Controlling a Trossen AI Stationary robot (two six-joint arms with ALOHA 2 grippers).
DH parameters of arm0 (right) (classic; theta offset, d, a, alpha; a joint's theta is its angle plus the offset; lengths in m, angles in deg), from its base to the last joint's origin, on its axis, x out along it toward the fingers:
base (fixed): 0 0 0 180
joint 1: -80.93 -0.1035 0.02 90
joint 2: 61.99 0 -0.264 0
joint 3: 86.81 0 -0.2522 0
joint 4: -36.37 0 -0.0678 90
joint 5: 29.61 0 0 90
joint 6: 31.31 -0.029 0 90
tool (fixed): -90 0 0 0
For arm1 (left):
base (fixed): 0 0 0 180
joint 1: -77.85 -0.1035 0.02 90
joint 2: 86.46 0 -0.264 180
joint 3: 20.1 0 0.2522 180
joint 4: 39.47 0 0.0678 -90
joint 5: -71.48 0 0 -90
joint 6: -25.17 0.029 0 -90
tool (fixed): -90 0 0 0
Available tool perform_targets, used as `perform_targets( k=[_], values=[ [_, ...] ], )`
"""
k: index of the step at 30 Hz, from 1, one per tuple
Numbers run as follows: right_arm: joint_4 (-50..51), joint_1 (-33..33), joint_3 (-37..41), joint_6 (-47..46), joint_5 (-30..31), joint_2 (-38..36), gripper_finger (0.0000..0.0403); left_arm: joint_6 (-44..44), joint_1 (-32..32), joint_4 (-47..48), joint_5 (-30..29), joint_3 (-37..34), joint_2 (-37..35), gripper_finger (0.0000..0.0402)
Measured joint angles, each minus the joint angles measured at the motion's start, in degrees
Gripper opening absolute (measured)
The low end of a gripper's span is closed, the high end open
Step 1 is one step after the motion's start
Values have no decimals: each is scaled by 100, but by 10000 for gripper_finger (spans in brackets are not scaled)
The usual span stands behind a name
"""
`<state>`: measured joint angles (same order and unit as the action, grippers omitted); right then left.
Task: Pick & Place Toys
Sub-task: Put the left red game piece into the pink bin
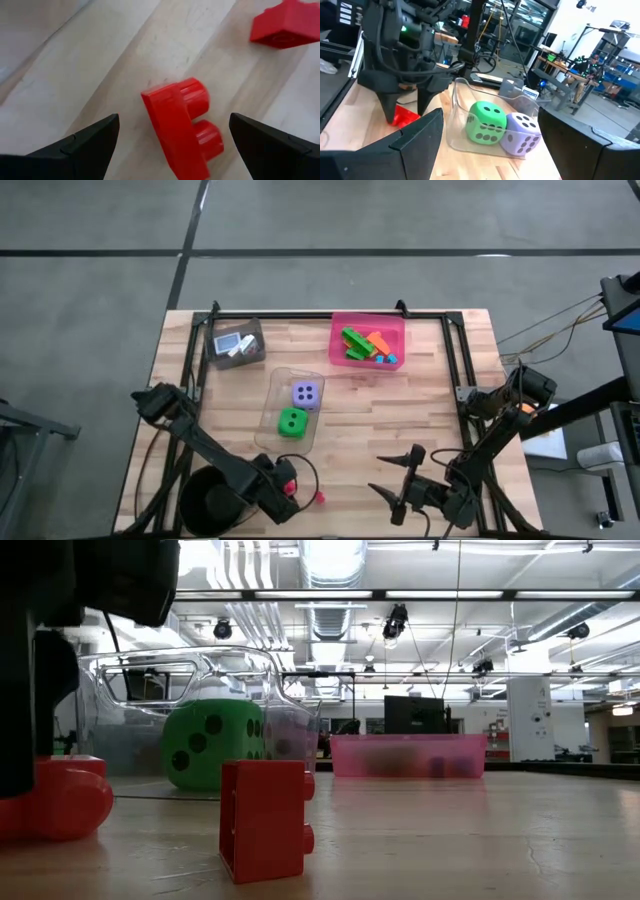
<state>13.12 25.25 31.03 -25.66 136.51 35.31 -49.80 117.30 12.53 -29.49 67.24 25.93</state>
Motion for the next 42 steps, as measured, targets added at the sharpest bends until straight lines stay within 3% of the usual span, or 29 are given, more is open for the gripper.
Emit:
perform_targets(
  k=[6,9,20,31,38,42],
  values=[
    [0,0,0,-14,1,0,324,-139,-2,20,111,0,175,375],
    [0,0,0,-14,-1,0,324,-159,-2,49,133,9,223,351],
    [2,0,0,-14,-1,0,324,-151,5,29,159,4,178,154],
    [6,7,0,-61,-1,73,324,189,21,32,111,-4,71,154],
    [10,76,0,-236,-177,210,324,631,178,-219,-746,-4,-388,154],
    [0,172,0,-399,-768,269,324,1137,304,-591,-1487,-4,-611,154]
  ],
)
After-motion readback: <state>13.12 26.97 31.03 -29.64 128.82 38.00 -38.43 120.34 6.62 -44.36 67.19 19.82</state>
